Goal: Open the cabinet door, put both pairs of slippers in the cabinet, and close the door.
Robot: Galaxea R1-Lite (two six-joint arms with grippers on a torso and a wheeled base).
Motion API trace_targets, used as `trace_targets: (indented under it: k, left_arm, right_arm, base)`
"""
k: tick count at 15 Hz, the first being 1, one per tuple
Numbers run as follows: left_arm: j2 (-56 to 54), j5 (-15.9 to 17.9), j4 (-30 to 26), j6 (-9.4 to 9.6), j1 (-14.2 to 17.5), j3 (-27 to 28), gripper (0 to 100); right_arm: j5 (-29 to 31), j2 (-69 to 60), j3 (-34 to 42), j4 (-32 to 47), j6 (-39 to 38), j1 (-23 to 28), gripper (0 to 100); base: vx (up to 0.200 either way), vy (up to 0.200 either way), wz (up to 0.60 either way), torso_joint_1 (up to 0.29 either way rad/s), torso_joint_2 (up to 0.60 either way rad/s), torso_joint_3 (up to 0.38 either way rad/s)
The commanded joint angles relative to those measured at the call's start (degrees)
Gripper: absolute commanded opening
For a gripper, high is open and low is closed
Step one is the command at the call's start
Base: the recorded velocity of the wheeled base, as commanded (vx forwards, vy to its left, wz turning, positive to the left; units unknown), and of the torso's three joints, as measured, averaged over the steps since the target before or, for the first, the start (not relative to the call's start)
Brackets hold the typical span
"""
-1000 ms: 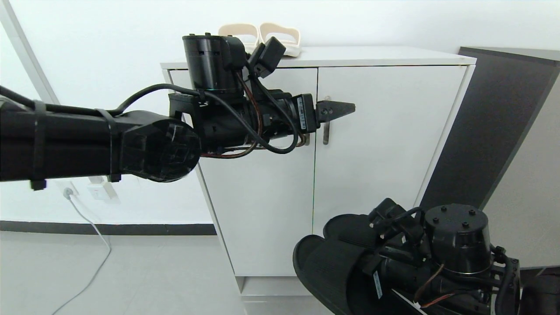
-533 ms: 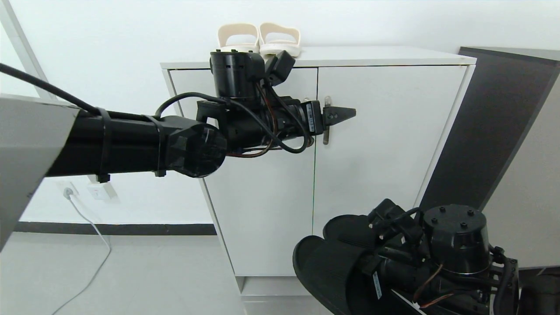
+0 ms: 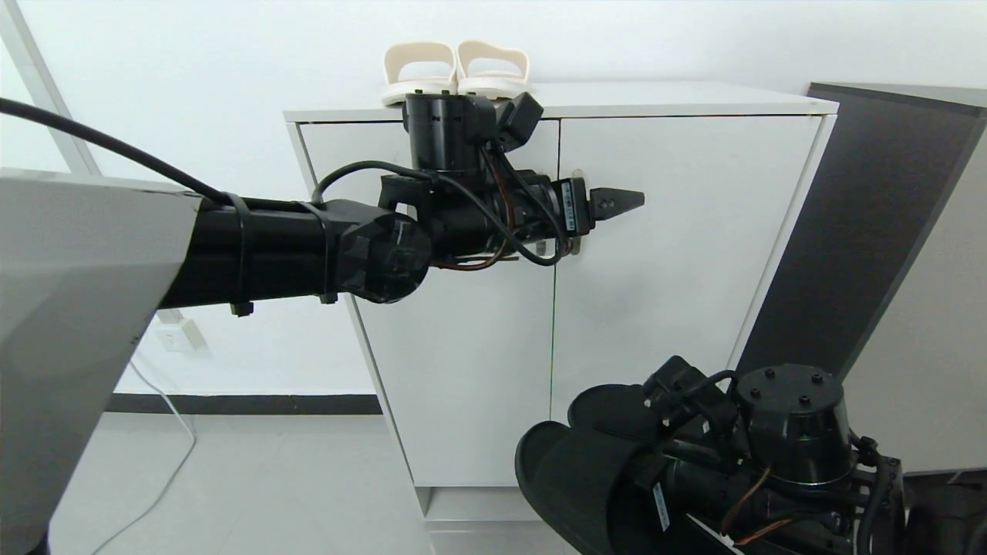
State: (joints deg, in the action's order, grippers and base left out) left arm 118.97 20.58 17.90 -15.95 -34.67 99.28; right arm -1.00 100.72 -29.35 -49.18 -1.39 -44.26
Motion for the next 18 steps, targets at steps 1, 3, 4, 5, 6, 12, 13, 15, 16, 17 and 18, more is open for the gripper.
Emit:
trace_targets:
  k: [1,3,4,5,6,12,13,15,16,17,18]
  left_arm:
    - [1.6,-0.1,-0.1,-1.02,-0.2,2.0,100]
    - [1.8,-0.1,0.0,-1.46,-0.3,2.1,0]
    - [1.6,-0.1,0.0,-1.46,-0.3,1.8,0]
    - [1.5,-0.2,0.0,-1.46,-0.3,1.6,0]
    - [0.4,-0.3,0.0,-1.46,-0.7,0.2,0]
    - [-8.0,-0.4,1.7,-1.02,-3.6,-10.4,0]
    - [-9.4,-0.5,3.5,-1.02,-3.8,-13.0,0]
    - [-11.7,-2.1,5.7,-1.02,-4.5,-16.8,0]
    - [-12.8,-3.9,6.1,-0.93,-4.9,-18.5,0]
    - [-14.3,-5.4,6.7,-0.93,-5.3,-20.5,0]
    - [-15.7,-6.3,8.0,-0.93,-5.6,-22.8,0]
  right_arm:
    - [-0.1,0.2,0.0,0.0,0.0,0.1,0]
    - [-0.4,0.2,0.2,0.0,0.0,0.1,0]
    - [-0.4,0.2,0.3,0.1,0.0,0.0,0]
    - [-0.6,0.2,0.3,0.2,0.0,0.0,0]
    - [-2.2,0.2,0.7,0.2,0.0,0.0,0]
    - [-12.4,-2.5,4.2,0.0,0.2,-0.1,0]
    - [-14.5,-3.5,4.8,0.1,0.2,-0.1,0]
    - [-16.2,-4.4,5.5,0.1,0.3,-0.1,0]
    - [-16.4,-4.4,5.5,0.1,0.3,-0.1,0]
    - [-16.4,-4.3,5.6,0.1,0.2,-0.1,0]
    - [-16.4,-4.2,5.6,0.0,0.2,-0.1,0]
  base:
    - [0.0,0.0,0.0,0.0,0.0,0.0]
    - [0.0,0.0,0.0,0.0,0.0,0.0]
    - [0.0,0.0,0.0,0.0,0.0,0.0]
    - [0.0,0.0,0.0,0.0,0.0,0.0]
    - [0.0,0.0,0.0,0.0,0.0,0.0]
    - [0.0,0.0,0.0,0.0,0.0,0.0]
    - [0.0,0.0,0.0,0.0,0.0,0.0]
    - [0.0,0.0,0.0,0.0,0.0,0.0]
    - [0.0,0.0,0.0,0.0,0.0,0.0]
    - [0.0,0.0,0.0,0.0,0.0,0.0]
    - [0.0,0.0,0.0,0.0,0.0,0.0]
